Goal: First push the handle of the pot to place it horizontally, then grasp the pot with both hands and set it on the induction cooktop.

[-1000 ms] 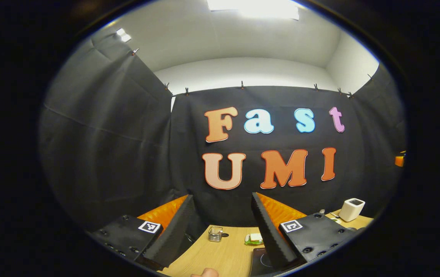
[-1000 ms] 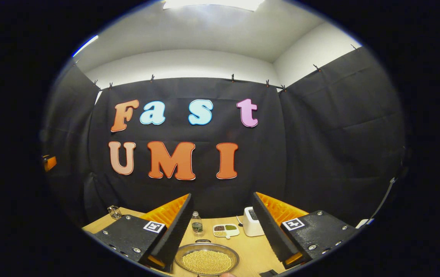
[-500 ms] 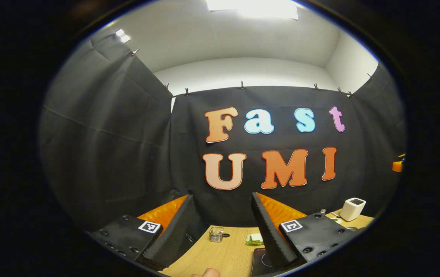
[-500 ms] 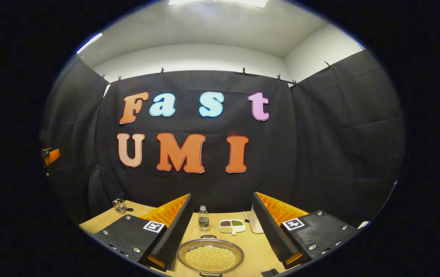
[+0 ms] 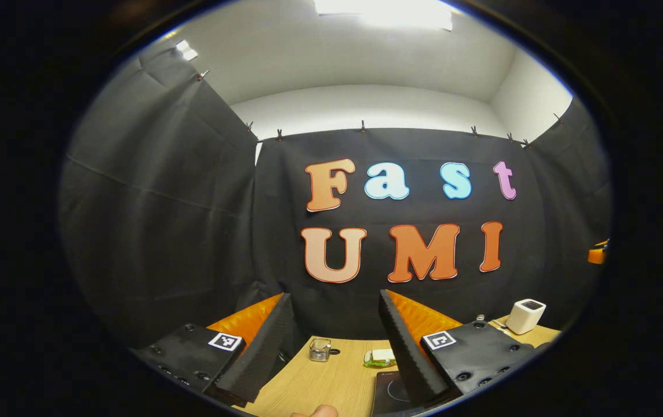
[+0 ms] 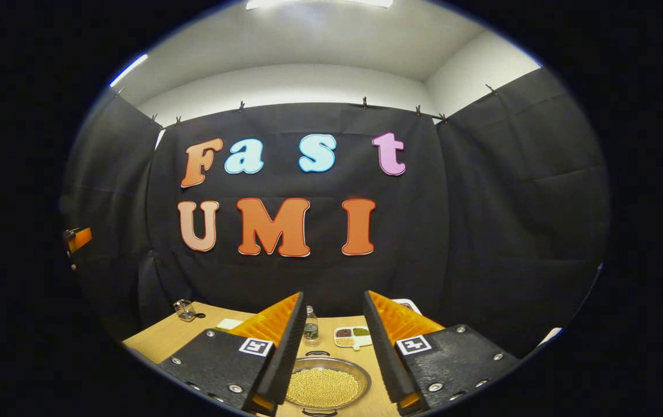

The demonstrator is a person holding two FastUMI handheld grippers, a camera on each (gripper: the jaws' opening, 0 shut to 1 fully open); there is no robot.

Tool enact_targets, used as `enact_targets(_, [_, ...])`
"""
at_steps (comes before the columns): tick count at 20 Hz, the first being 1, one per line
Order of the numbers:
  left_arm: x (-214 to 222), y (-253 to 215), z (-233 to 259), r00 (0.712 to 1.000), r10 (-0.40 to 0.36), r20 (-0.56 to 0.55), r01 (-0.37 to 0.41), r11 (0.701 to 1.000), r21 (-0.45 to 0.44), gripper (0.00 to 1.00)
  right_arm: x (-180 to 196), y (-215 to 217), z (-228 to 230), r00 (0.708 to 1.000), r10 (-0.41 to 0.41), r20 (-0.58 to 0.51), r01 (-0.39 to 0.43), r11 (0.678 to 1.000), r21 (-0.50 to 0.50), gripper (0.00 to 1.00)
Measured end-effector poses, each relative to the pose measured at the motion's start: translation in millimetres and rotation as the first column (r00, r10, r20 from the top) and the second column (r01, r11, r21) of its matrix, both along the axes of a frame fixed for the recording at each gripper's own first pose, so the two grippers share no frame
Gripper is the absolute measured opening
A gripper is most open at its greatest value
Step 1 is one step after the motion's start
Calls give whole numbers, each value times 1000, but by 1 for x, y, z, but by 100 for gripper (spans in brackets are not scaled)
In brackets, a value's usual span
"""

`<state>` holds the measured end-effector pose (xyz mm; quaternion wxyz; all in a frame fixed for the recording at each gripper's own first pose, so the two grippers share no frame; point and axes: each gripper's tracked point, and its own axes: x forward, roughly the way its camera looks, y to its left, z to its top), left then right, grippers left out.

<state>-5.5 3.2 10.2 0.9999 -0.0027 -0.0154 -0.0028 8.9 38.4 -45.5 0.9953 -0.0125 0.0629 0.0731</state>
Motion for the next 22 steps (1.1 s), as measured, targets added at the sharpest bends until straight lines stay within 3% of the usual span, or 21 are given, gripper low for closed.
enact_targets(6, [0,3,-5,1000,6,-15,-6,1000,-14,99,-2,1,-33,996,28,-87,-24,999,40,35])
enact_targets(11, [-5,-1,-8,1000,-7,-29,7,1000,-13,99,-1,-2,-79,984,12,-180,-19,999,-37,16])
enact_targets(17, [-8,-7,-13,999,-21,-43,21,1000,-6,99,-13,15,-151,945,48,-322,-85,991,-103,10])
enact_targets(22, [-10,-15,-31,994,-51,-100,48,998,-28,98,-34,35,-212,885,102,-454,-167,980,-105,10])
